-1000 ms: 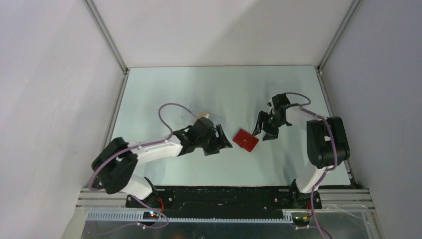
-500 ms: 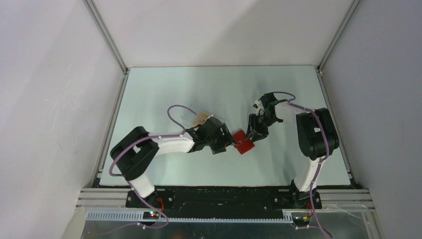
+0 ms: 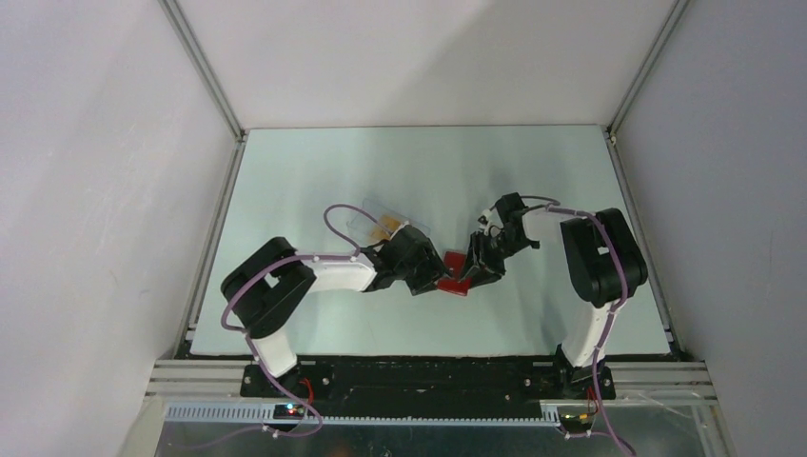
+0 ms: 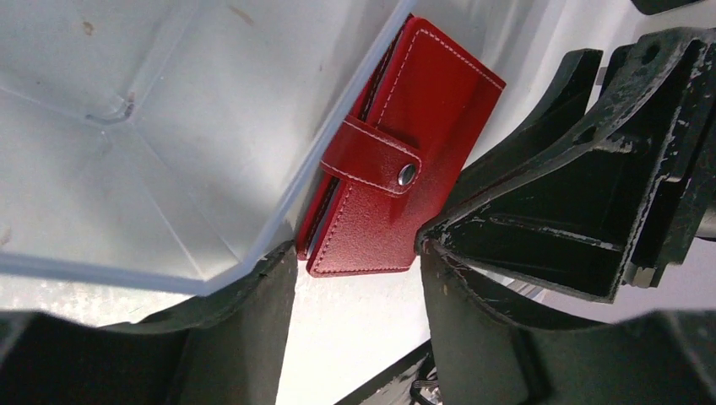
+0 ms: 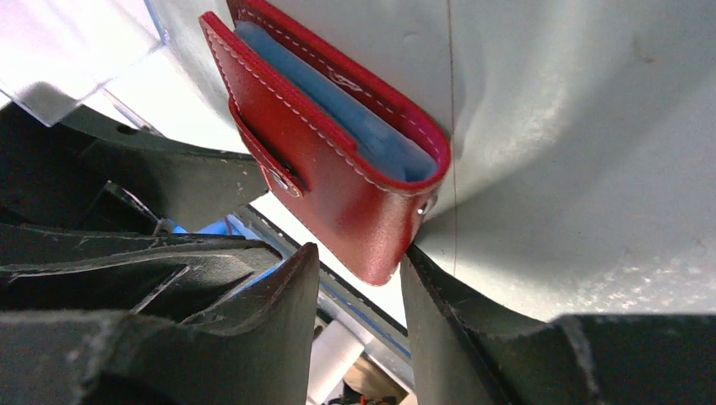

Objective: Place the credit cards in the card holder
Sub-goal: Pick up the card holder from the center of the board.

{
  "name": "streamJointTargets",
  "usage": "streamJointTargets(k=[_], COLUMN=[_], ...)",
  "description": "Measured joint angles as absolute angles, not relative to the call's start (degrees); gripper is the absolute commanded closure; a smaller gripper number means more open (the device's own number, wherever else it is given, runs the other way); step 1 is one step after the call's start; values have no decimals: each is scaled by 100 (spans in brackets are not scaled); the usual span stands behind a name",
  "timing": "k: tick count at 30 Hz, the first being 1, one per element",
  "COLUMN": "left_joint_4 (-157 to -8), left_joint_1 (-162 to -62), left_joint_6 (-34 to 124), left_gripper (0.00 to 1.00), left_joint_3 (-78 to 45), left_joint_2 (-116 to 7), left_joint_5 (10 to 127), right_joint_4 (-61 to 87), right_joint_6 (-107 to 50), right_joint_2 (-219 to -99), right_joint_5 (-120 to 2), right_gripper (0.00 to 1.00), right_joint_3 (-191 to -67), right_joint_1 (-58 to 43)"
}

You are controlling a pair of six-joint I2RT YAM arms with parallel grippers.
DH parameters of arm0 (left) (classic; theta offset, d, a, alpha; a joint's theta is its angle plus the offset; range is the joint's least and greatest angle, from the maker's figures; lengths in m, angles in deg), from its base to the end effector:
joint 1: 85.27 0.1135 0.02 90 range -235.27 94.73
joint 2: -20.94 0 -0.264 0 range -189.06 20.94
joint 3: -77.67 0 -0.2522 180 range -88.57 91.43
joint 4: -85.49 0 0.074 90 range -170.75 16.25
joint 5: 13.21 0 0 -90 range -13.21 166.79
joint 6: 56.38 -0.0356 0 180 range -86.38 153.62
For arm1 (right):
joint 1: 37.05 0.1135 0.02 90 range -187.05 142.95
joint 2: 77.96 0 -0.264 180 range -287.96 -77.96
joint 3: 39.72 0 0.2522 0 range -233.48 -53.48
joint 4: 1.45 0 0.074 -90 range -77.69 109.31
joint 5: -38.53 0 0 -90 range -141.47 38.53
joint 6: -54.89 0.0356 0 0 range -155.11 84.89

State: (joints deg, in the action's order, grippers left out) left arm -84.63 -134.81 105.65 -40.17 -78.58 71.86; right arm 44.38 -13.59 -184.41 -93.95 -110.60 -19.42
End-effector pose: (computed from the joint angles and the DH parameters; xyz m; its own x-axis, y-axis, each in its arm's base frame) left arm 0.2173 -0.2595 0.1405 -0.9041 -0.4004 -0.1494 -0.2076 0.7171 -0.6653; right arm 0.2928 0.1183 0.1209 -0.9939 -0.0320 0.1058 0.0483 0.7353 0.6760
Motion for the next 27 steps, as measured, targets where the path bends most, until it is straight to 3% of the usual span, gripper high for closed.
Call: streamJointTargets(k=[4,8,9,11,15,22,27], left_joint_4=[-8491,-8535,-8529,-8518,-8535,-8594,-8848], left_joint_1=[-13479,-13483,-13488,-13494,-13525,-13667,-13706], left_joint_6=[10556,10521,10512,10497,10421,10414,10493], left_gripper=[52,77,89,99,100,100,100], left_joint_3=[-4017,-4017,-4017,-4017,-4017,-4143,-4469], left_joint_2=[-7913,-8000,-8022,-8057,-8057,-7618,-7242], left_joint_5=[7160,7140,7138,7122,7098,7039,6993], right_joint_4=[4141,3774,3712,3603,3564,3581,3540], right_joint_6=[-979,-629,-577,-463,-369,-362,-351], right_joint_2=[-18363,-18144,-18096,-17978,-17729,-16957,-16896], right_joint_5=[-9375,-9229,-9192,-9106,-9001,-9001,-9183], right_gripper=[55,56,56,56,55,40,39], right_joint_3=[-10938,-10695,-10654,-10581,-10538,-10160,-9858], right_joint_1=[-1983,-2027,-2038,-2053,-2066,-2499,-2737])
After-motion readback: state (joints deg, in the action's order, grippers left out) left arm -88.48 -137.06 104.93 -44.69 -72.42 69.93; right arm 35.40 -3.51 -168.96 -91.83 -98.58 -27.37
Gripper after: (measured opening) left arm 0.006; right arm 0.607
